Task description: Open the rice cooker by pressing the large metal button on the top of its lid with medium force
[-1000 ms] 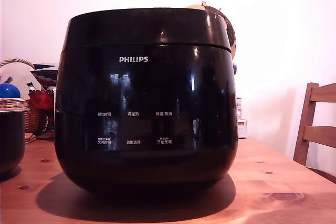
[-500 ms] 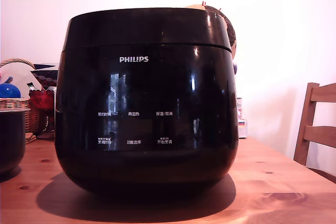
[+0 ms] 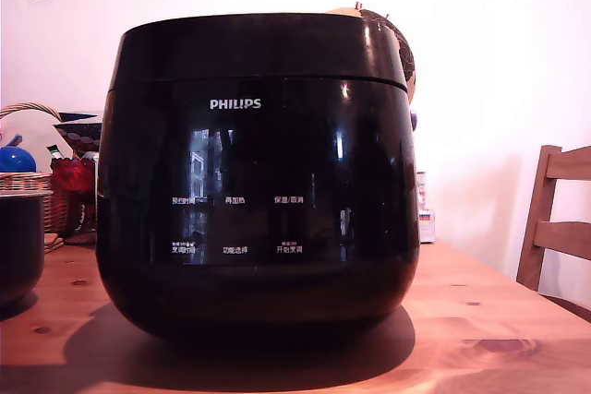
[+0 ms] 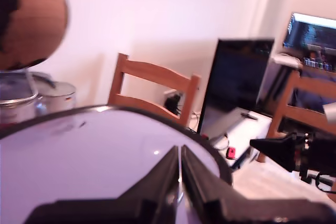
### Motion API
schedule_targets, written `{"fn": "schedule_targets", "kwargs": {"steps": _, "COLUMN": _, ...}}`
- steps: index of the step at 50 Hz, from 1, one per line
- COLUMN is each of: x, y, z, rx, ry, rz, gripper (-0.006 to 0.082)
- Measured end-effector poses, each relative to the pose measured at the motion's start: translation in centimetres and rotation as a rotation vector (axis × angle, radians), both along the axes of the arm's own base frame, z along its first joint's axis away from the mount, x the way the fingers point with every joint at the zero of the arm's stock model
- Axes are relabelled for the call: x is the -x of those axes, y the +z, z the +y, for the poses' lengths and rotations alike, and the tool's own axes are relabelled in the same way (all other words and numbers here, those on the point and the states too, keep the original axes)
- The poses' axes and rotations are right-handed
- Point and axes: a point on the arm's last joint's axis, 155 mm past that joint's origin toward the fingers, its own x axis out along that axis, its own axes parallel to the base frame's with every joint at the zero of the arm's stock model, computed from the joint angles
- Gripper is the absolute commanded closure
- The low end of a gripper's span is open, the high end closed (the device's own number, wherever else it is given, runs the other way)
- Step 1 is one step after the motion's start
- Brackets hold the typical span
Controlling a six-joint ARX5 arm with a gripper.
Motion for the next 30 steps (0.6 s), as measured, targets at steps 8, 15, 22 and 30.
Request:
{"fn": "schedule_targets", "kwargs": {"steps": 8, "x": -0.8, "y": 0.9, "z": -2.0, "rx": -0.050, "ry": -0.006, "rz": -0.040, "gripper": 0.0789}}
{"fn": "schedule_targets", "kwargs": {"steps": 15, "x": -1.5, "y": -0.8, "z": -3.1, "rx": -0.151, "ry": -0.005, "rz": 0.003, "gripper": 0.0789}}
{"fn": "schedule_targets", "kwargs": {"steps": 22, "x": -1.9, "y": -3.5, "z": -3.2, "rx": -0.257, "ry": 0.007, "rz": 0.016, "gripper": 0.0789}}
{"fn": "schedule_targets", "kwargs": {"steps": 30, "x": -2.3, "y": -4.6, "z": -2.6, "rx": -0.315, "ry": 0.043, "rz": 0.024, "gripper": 0.0789}}
